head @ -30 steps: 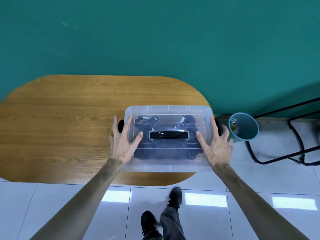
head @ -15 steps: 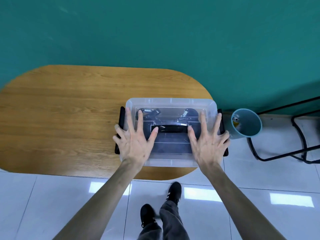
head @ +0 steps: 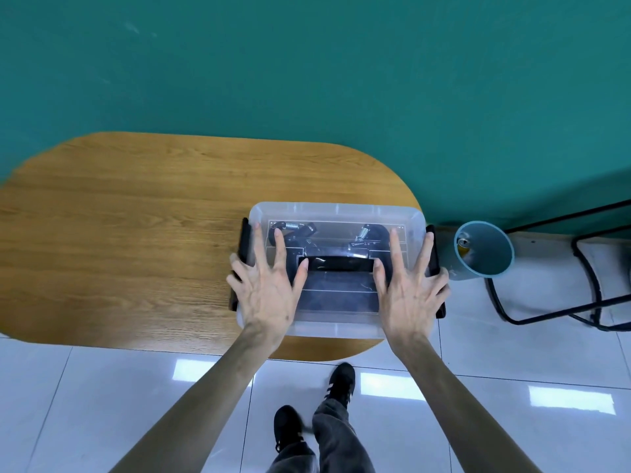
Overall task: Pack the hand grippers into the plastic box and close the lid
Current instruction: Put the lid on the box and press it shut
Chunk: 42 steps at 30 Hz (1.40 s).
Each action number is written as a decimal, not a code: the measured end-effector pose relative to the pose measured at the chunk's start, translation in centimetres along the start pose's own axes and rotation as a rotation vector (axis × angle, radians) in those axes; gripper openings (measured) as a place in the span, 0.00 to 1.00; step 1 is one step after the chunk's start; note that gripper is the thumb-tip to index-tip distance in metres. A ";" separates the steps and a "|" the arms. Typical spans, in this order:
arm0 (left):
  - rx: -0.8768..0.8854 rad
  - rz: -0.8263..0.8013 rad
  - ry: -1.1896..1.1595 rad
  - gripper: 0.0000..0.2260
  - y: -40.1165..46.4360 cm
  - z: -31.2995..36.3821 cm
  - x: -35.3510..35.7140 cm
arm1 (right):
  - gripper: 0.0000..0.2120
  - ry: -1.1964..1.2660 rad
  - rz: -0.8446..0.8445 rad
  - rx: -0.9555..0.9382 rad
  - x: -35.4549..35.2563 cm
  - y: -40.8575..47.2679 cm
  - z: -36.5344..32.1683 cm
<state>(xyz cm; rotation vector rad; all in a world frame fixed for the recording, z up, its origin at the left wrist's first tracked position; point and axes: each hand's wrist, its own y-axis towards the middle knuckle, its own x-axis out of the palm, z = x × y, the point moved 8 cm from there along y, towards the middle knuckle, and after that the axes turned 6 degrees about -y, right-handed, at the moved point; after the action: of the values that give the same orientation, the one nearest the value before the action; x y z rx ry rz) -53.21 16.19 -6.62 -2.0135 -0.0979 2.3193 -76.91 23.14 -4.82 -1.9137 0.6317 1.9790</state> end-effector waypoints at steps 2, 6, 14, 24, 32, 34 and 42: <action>0.009 0.017 0.022 0.32 0.0 0.3 -0.1 | 0.26 0.002 0.019 0.015 0.0 0.0 0.1; 0.004 0.011 0.021 0.32 -0.1 0.3 0.2 | 0.24 0.015 0.012 0.019 0.5 -0.1 0.1; 0.000 -0.005 0.009 0.31 -0.2 0.4 0.4 | 0.21 0.049 0.049 0.033 0.8 -0.2 -0.1; -0.005 -0.067 0.035 0.32 0.0 0.4 0.4 | 0.23 0.064 -0.062 0.015 1.3 0.0 -0.5; -0.022 -0.277 -0.023 0.32 -0.5 0.7 -0.9 | 0.27 0.063 -0.203 -0.116 0.2 -0.6 -0.8; 0.014 -0.361 -0.055 0.32 -0.3 0.5 -1.1 | 0.27 0.032 -0.247 -0.177 -0.1 -1.1 -0.8; 0.230 -0.311 -0.003 0.43 2.7 0.7 -9.7 | 0.26 0.026 -0.191 -0.340 -8.4 2.0 -6.1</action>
<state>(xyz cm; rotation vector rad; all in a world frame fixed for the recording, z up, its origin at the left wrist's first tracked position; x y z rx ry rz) -52.58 12.58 2.82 -1.7453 -0.1272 2.0398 -72.26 18.95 3.67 -2.1020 0.1129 2.0415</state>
